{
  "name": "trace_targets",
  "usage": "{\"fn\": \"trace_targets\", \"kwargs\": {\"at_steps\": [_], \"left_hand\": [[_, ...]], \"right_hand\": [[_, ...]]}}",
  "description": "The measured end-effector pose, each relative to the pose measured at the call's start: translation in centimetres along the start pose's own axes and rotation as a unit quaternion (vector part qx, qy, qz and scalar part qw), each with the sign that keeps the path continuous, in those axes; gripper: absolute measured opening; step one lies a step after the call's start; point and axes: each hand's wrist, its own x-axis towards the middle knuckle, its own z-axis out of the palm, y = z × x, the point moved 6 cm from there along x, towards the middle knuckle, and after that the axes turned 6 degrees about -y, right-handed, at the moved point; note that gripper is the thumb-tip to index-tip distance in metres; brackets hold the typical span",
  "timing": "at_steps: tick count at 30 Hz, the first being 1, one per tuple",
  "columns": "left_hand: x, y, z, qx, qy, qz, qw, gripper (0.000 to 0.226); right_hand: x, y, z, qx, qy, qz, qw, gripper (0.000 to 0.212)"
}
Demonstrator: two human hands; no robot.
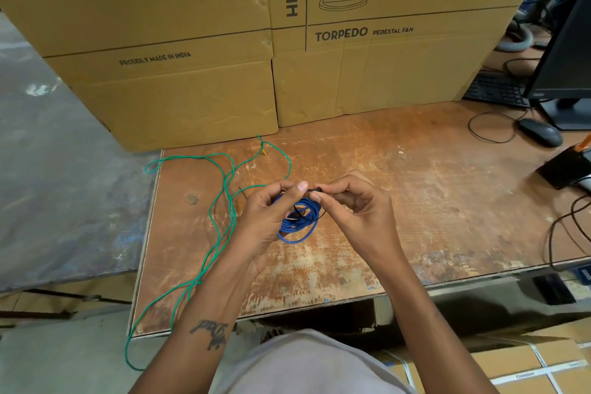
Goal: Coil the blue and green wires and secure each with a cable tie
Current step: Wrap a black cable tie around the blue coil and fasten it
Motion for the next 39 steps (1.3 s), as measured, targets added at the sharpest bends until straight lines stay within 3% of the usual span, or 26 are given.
{"fn": "trace_targets", "kwargs": {"at_steps": [10,13,19,28,34,39], "left_hand": [[-0.1,-1.6,-0.7,-0.040,0.008,-0.077,0.996,0.021],[-0.1,-1.3,-0.5,-0.035,-0.001,-0.056,0.998,0.027],[0.0,-0.9,-0.6,-0.028,-0.009,-0.031,0.999,0.016],[0.3,-1.7,-0.4,-0.049,-0.019,-0.056,0.997,0.039],[0.7,-1.1,-0.5,0.018,0.000,0.023,1.000,0.024],[0.7,-1.3,0.0,0.065,-0.009,0.069,0.995,0.026]], "right_hand": [[-0.1,0.6,0.1,-0.005,-0.013,0.039,0.999,0.009],[-0.2,0.2,0.1,-0.026,-0.009,0.026,0.999,0.009],[0.1,0.7,-0.1,-0.025,-0.018,0.050,0.998,0.010],[0.2,0.8,0.0,-0.016,-0.038,0.102,0.994,0.016],[-0.3,-0.2,0.2,-0.034,0.000,0.092,0.995,0.015],[-0.3,0.5,0.7,-0.053,0.029,0.122,0.991,0.013]]}}
